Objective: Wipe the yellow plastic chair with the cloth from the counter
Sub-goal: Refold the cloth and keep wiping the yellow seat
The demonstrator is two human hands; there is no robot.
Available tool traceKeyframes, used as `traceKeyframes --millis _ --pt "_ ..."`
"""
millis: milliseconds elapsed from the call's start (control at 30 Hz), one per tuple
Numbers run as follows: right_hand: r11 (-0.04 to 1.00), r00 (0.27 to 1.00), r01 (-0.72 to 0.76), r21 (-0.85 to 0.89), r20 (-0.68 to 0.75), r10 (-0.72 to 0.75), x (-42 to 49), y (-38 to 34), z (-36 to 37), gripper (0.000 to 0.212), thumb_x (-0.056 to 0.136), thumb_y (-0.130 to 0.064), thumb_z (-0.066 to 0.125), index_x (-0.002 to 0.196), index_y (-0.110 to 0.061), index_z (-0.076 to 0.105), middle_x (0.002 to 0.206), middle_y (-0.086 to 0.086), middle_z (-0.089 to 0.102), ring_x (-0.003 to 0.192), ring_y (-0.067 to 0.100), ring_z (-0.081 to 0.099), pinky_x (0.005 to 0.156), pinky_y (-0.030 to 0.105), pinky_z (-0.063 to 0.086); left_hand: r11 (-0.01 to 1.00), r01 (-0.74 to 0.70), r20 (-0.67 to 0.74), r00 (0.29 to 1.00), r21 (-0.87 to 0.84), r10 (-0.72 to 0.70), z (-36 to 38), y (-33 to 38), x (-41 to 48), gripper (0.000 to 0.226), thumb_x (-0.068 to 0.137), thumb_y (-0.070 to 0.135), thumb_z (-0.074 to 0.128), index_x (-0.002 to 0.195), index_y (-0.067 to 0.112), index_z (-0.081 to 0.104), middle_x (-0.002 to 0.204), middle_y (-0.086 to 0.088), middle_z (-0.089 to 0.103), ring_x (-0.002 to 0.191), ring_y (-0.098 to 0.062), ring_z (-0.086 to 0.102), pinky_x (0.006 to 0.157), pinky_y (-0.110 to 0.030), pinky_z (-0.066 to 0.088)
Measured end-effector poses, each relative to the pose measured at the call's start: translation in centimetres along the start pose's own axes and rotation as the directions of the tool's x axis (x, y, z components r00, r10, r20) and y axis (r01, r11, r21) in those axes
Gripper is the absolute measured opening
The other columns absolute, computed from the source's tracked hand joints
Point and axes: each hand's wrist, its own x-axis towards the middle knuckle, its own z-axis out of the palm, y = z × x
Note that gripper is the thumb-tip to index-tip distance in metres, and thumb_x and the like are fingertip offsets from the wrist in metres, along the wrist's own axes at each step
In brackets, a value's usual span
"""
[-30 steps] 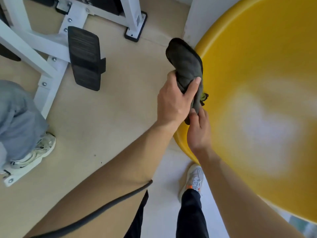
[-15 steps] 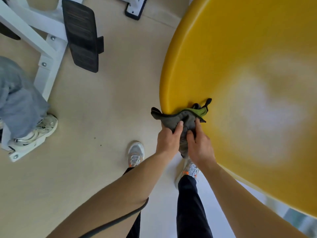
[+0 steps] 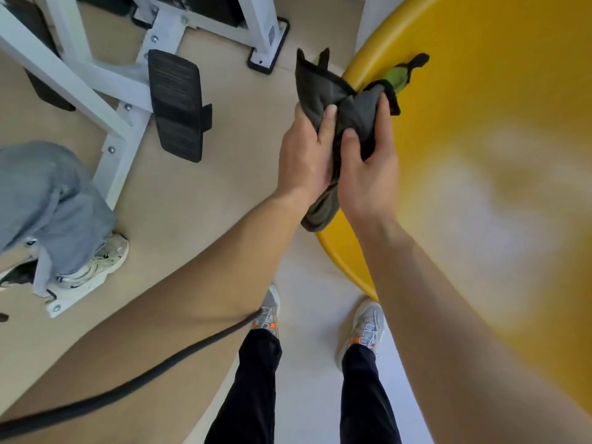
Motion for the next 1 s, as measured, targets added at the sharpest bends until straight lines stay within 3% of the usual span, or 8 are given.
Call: traceKeyframes --millis 100,233,333,433,533,700,867,1000 --pt "0.987 0.995 -0.028 -0.161 0.094 0.044 -1.2 4.7 0.6 0.05 0.103 -0.027 0.046 0.152 -0.025 0.04 0.136 -0.007 0.063 0.121 0.01 0.059 0.093 0.019 0.047 0.999 0.037 0.031 0.999 0.011 -0.037 1.1 -2.9 -2.2 0.043 0.103 0.038 0.047 0.135 0.009 0.048 0.125 -0.014 0.067 0.114 -0.029 0.063 0.087 -0.022 0.045" --pt "0.942 0.969 -0.1 -0.32 0.184 0.165 -4.6 11.2 0.2 0.053 0.098 -0.04 0.037 0.149 -0.026 0.042 0.143 0.003 0.058 0.129 0.026 0.056 0.101 0.041 0.049 0.979 0.145 0.081 0.984 0.146 -0.158 2.0 -7.9 -6.4 0.053 0.099 0.044 0.052 0.133 0.006 0.038 0.116 -0.022 0.068 0.102 -0.04 0.065 0.076 -0.036 0.05" --pt "0.89 0.952 -0.128 -0.437 0.197 0.233 -7.1 13.4 -1.2 0.051 0.1 -0.03 0.043 0.149 -0.018 0.045 0.153 0.006 0.047 0.139 0.027 0.047 0.109 0.039 0.043 0.911 0.355 0.254 0.88 0.211 -0.401 3.1 -11.2 -10.8 0.051 0.1 0.046 0.049 0.135 0.009 0.041 0.115 -0.024 0.068 0.103 -0.042 0.065 0.074 -0.035 0.048" --pt "0.86 0.916 -0.275 -0.429 0.157 0.37 -7.5 13.4 -2.6 0.047 0.1 -0.022 0.049 0.147 -0.02 0.049 0.145 0.004 0.056 0.132 0.027 0.052 0.106 0.035 0.044 0.883 0.433 0.314 0.825 0.183 -0.469 3.6 -11.6 -12.6 0.043 0.104 0.043 0.042 0.126 0.008 0.052 0.114 -0.019 0.069 0.104 -0.038 0.064 0.071 -0.027 0.039" --pt "0.867 0.883 -0.402 -0.296 0.124 0.452 -6.0 10.5 -2.1 0.03 0.095 -0.024 0.054 0.122 -0.028 0.067 0.111 -0.003 0.073 0.105 0.023 0.066 0.088 0.037 0.055 0.915 0.392 0.166 0.9 0.097 -0.403 2.9 -9.5 -10.8 0.038 0.104 0.038 0.044 0.118 0.004 0.054 0.112 -0.018 0.069 0.102 -0.035 0.065 0.071 -0.028 0.043" --pt "0.783 0.835 -0.549 0.293 0.156 0.527 -2.8 1.8 0.2 0.032 0.087 -0.009 0.051 0.081 -0.028 0.076 0.082 -0.001 0.076 0.083 0.022 0.068 0.079 0.044 0.059 0.991 0.074 0.075 0.994 0.108 -0.082 -0.3 -3.1 -3.6 0.033 0.103 0.037 0.046 0.122 0.01 0.044 0.114 -0.016 0.069 0.104 -0.035 0.065 0.078 -0.036 0.049" --pt "0.611 0.838 -0.484 0.627 0.131 0.529 2.2 -4.1 -2.0 0.044 0.091 -0.005 0.047 0.128 -0.021 0.065 0.107 0.004 0.073 0.098 0.027 0.07 0.081 0.045 0.062 0.912 -0.182 0.232 0.968 0.367 0.1 0.2 4.7 4.4 0.045 0.103 0.046 0.04 0.126 0.008 0.045 0.119 -0.018 0.066 0.11 -0.038 0.06 0.083 -0.038 0.044" --pt "0.85 0.936 -0.335 0.407 0.039 0.351 5.2 -4.5 -5.4 0.051 0.091 -0.011 0.045 0.138 -0.027 0.057 0.116 -0.006 0.069 0.103 0.025 0.071 0.084 0.048 0.061 0.871 -0.232 0.191 0.968 0.432 0.163 2.5 8.1 6.3 0.043 0.102 0.05 0.041 0.118 0.011 0.048 0.115 -0.013 0.066 0.106 -0.034 0.061 0.083 -0.04 0.047"
